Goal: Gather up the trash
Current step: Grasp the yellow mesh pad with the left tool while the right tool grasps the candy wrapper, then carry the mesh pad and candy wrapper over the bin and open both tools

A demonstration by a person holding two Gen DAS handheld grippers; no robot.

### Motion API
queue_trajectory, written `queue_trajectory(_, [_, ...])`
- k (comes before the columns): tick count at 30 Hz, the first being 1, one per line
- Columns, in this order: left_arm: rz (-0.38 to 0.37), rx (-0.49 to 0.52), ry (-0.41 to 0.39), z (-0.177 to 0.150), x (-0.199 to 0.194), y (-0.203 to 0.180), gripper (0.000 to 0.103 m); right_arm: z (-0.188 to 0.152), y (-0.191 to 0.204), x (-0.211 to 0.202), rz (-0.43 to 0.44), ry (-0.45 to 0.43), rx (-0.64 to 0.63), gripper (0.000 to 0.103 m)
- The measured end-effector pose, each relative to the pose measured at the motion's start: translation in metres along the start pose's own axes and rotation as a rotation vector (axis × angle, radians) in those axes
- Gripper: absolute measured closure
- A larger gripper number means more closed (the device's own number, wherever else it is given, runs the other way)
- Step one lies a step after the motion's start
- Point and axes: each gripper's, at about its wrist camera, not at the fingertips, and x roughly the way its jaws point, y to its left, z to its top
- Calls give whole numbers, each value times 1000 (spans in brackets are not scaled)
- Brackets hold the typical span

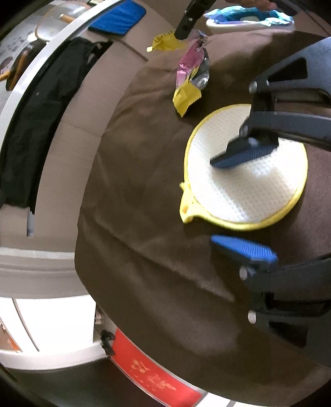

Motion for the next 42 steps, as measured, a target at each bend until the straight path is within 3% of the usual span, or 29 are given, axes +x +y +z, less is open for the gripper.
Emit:
queue_trajectory(2, [34, 14, -13, -1, -5, -5, 67, -1, 2, -4, 1, -6, -5, 101])
queue_trajectory(4, [82, 70, -52, -5, -15, -16, 87, -5, 4, -14, -1, -16, -15, 101])
queue_trajectory(7, [45, 63, -99, -6, -37, -26, 91, -9, 7, -31, -6, -39, -37, 101])
queue_trajectory(13, [21, 93, -192, -11, -85, -50, 93, -17, 9, -69, -8, -89, -54, 101])
queue_trajectory(29, [-23, 244, -293, -42, -170, -138, 93, -44, 11, -167, -12, -209, -87, 102])
queue_trajectory(37, [-80, 304, -355, -47, -211, -181, 93, -50, -8, -224, -63, -298, -68, 102])
queue_trajectory(42, [-126, 363, -384, -42, -228, -224, 93, -56, -35, -269, -145, -368, -53, 102])
